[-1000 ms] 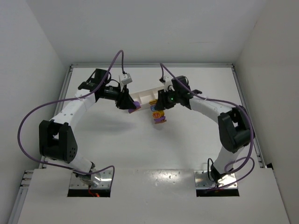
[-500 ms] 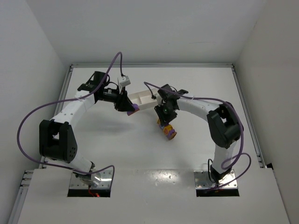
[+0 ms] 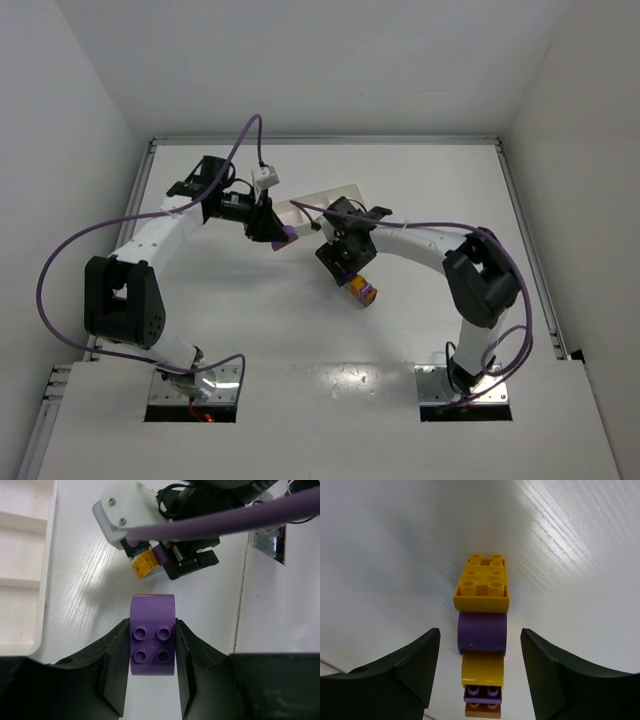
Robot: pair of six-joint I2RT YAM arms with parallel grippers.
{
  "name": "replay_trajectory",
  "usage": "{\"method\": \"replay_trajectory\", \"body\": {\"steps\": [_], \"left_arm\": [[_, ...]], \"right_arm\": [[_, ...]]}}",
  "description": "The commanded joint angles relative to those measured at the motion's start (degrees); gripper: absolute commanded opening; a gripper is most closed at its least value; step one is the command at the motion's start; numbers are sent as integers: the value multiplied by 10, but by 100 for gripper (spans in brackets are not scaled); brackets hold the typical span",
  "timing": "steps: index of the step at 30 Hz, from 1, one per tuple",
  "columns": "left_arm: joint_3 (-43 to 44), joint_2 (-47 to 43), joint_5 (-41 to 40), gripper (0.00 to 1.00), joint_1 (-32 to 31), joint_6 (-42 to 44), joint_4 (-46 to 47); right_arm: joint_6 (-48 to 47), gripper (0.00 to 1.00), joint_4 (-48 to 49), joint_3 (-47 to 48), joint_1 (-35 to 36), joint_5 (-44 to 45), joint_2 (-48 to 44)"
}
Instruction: Sort the legos into containers by color
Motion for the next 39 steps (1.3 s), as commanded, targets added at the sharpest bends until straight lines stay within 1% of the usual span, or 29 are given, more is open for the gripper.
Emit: {"method": "replay_trajectory", "body": {"steps": [1, 3, 4, 5, 7, 8, 9, 10, 11, 12, 13, 15, 16, 17, 18, 21, 24, 29, 31, 35, 39], "left_arm": [[-2, -9, 34, 5, 10, 14, 9], [-2, -9, 47, 5, 17, 14, 9], [-2, -2, 66, 5, 17, 9, 9], [5, -2, 77, 5, 24, 8, 9], [10, 11, 117, 5, 32, -8, 9], [10, 20, 130, 5, 37, -8, 9], [16, 25, 144, 5, 37, -15, 9], [16, 25, 171, 5, 37, -23, 9], [16, 39, 185, 5, 37, -23, 9], [16, 39, 198, 5, 37, -30, 9], [16, 48, 223, 5, 37, -35, 9], [16, 58, 256, 5, 37, -44, 9], [16, 65, 264, 5, 37, -50, 9], [16, 65, 269, 5, 37, -50, 9], [16, 65, 269, 5, 37, -50, 9], [16, 60, 282, 5, 37, -50, 9], [10, 54, 282, 5, 26, -50, 9], [5, 49, 276, 5, 13, -45, 9], [-1, 49, 276, 5, 7, -45, 9], [-1, 43, 276, 5, 2, -45, 9], [-6, 38, 276, 5, -3, -45, 9]], "right_arm": [[-1, 67, 38, -21, 4, 1, -75], [-1, 67, 62, -38, -2, -33, -109], [-9, 67, 81, -50, -8, -44, -155], [-15, 67, 129, -81, -9, -54, -182], [-39, 67, 182, -117, -16, -112, -238], [-74, 67, 217, -144, -16, -167, -286], [-93, 67, 217, -144, -16, -194, -295], [-105, 66, 199, -119, -21, -215, -295], [-112, 64, 186, -110, -26, -273, -276], [-112, 63, 186, -110, -26, -301, -276], [-106, 61, 204, -121, -35, -326, -276], [-73, 61, 261, -135, -41, -429, -264], [-73, 61, 276, -135, -41, -450, -256], [-51, 61, 313, -143, -47, -465, -250], [-39, 61, 328, -143, -47, -472, -244], [-10, 61, 352, -137, -52, -472, -215], [19, 61, 373, -125, -58, -501, -190], [60, 61, 399, -89, -63, -573, -153], [92, 61, 423, -89, -63, -595, -137], [125, 61, 458, -83, -63, -601, -123], [125, 63, 463, -71, -63, -590, -111]]}}
